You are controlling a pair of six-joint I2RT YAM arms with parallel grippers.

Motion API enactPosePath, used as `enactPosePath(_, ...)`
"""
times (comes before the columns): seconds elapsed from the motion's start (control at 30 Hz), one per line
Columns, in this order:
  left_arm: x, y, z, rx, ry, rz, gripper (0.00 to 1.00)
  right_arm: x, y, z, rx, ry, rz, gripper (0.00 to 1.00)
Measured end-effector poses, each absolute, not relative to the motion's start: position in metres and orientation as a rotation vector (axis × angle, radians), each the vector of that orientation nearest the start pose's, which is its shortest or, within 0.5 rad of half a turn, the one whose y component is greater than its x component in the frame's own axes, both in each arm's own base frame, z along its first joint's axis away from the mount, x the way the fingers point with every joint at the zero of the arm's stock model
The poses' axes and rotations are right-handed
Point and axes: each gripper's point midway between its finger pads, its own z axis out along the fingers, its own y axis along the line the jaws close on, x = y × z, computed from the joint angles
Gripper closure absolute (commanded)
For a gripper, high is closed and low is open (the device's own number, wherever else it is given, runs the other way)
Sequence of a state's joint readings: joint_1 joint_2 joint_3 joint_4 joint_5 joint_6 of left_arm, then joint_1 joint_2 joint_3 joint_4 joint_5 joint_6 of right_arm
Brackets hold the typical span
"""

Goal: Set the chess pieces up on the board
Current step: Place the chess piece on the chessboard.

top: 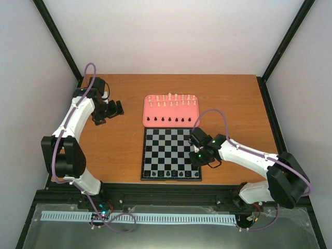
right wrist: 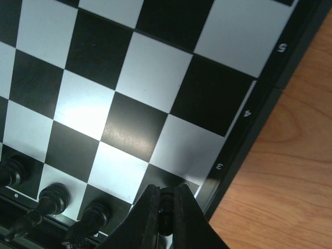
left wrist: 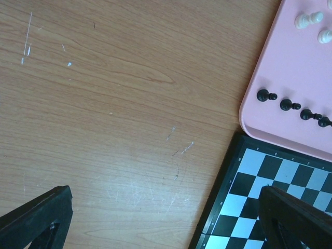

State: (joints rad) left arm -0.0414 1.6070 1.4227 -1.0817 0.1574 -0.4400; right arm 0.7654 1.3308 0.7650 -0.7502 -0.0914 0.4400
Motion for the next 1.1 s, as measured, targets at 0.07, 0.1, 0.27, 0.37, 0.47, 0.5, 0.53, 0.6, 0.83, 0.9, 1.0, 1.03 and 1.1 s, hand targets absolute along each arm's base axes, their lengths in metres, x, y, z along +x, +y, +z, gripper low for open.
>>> enactPosePath(0.07, 0.352, -0.042, 0.158, -0.534, 2.818, -0.324, 0.0, 0.173, 0.194, 0.051, -0.504, 2.918, 0.336, 0.97)
enactPosePath(0.1, 0.351, -0.042, 0.158, -0.534, 2.819, -0.324, 0.0, 0.173, 0.195, 0.051, -0.507, 2.917, 0.339, 0.97)
enactPosePath(0.27, 0.351, -0.041, 0.159, -0.533, 2.815, -0.325, 0.0, 0.174, 0.199, 0.047, -0.506, 2.918, 0.339, 0.97)
enactPosePath(0.37, 0.35, -0.041, 0.16, -0.532, 2.811, -0.325, 0.0, 0.173, 0.199, 0.047, -0.497, 2.921, 0.332, 0.97)
enactPosePath(0.47, 0.349, -0.041, 0.16, -0.531, 2.809, -0.326, 0.0, 0.172, 0.196, 0.044, -0.488, 2.927, 0.321, 0.97)
enactPosePath(0.5, 0.348, -0.041, 0.159, -0.532, 2.81, -0.326, 0.0, 0.171, 0.195, 0.043, -0.486, 2.931, 0.317, 0.97)
enactPosePath(0.53, 0.348, -0.041, 0.159, -0.532, 2.81, -0.326, 0.0, 0.17, 0.194, 0.042, -0.485, 2.936, 0.312, 0.96)
enactPosePath(0.6, 0.347, -0.041, 0.159, -0.532, 2.811, -0.325, 0.0, 0.169, 0.193, 0.04, -0.484, 2.941, 0.309, 0.93)
enactPosePath(0.83, 0.347, -0.041, 0.157, -0.533, 2.813, -0.325, 0.0, 0.168, 0.192, 0.038, -0.477, 2.943, 0.308, 0.7)
enactPosePath(0.9, 0.347, -0.041, 0.157, -0.533, 2.813, -0.325, 0.0, 0.168, 0.191, 0.037, -0.474, 2.945, 0.299, 0.63)
enactPosePath(1.0, 0.347, -0.041, 0.157, -0.533, 2.813, -0.325, 0.0, 0.168, 0.188, 0.037, -0.475, 2.944, 0.277, 0.58)
enactPosePath(1.03, 0.347, -0.041, 0.157, -0.533, 2.813, -0.325, 0.0, 0.168, 0.187, 0.037, -0.474, 2.943, 0.271, 0.57)
enactPosePath(1.1, 0.347, -0.041, 0.157, -0.534, 2.813, -0.325, 0.0, 0.169, 0.185, 0.041, -0.473, 2.939, 0.256, 0.55)
